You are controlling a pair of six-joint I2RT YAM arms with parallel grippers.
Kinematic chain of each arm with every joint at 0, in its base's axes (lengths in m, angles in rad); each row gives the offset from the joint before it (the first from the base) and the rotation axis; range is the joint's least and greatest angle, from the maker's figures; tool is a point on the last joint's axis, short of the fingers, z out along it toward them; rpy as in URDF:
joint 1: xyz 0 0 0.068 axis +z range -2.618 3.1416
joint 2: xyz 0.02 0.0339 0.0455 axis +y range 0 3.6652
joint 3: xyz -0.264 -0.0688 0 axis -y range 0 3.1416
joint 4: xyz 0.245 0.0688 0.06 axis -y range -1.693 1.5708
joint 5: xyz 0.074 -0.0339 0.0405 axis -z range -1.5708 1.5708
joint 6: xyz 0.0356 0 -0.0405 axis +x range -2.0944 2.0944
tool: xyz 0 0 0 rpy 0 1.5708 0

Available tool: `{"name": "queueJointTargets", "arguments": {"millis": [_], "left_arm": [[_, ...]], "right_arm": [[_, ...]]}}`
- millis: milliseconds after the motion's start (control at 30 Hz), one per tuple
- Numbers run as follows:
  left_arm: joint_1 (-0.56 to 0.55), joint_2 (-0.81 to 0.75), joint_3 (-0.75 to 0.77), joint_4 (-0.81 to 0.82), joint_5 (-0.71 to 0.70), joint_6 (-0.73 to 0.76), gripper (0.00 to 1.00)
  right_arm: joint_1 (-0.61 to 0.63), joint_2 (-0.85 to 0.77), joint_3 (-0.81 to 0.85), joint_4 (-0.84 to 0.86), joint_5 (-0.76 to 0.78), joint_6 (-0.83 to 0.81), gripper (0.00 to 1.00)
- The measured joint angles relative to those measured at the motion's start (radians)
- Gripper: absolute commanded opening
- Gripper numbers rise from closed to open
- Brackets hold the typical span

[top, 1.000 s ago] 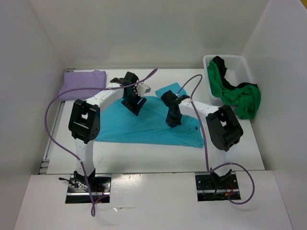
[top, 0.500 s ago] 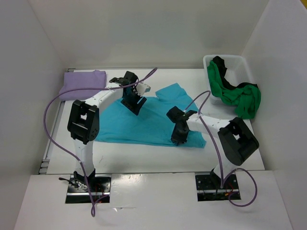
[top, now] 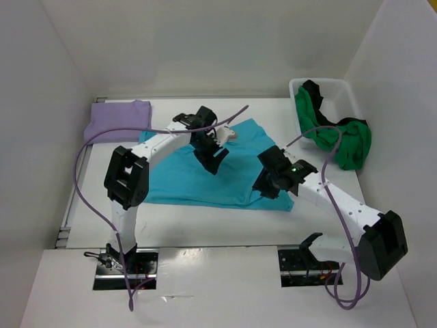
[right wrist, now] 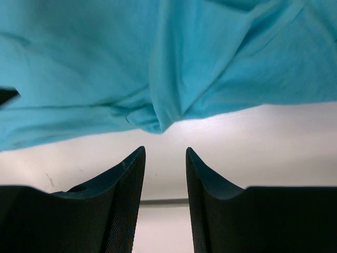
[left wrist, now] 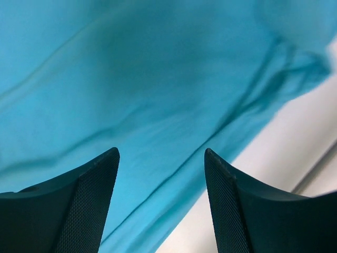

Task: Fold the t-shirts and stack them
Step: Fold the flattened tshirt in 1/3 of the way

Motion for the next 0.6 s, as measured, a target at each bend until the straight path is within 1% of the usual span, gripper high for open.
{"name": "queueJointTargets", "arguments": {"millis": [100, 200, 333, 433, 467, 600], "left_arm": [[-0.051, 0.034, 0.076, -0.019, 0.059, 0.016, 0.73], [-0.094, 0.099, 0.147, -0.016, 0.097, 0.016, 0.73], [-0.129, 0.204, 0.215, -0.023, 0.121, 0.010, 0.73], [-0.133, 0.230, 0.216, -0.028, 0.095, 0.002, 0.73], [-0.130, 0.225, 0.204, -0.022, 0.080, -0.009, 0.73], [-0.094, 0.170, 0.134, -0.002, 0.041, -0.019, 0.73]], "right_arm": [[-0.071, -0.004, 0.012, -0.001, 0.013, -0.016, 0.42], [-0.144, 0.011, 0.012, 0.002, 0.028, -0.040, 0.42], [-0.218, 0.074, 0.014, 0.042, 0.031, -0.097, 0.42], [-0.237, 0.189, 0.061, 0.063, 0.028, -0.147, 0.44], [-0.238, 0.236, 0.086, 0.071, 0.023, -0.164, 0.45], [-0.236, 0.382, 0.161, 0.124, 0.005, -0.216, 0.46]]}}
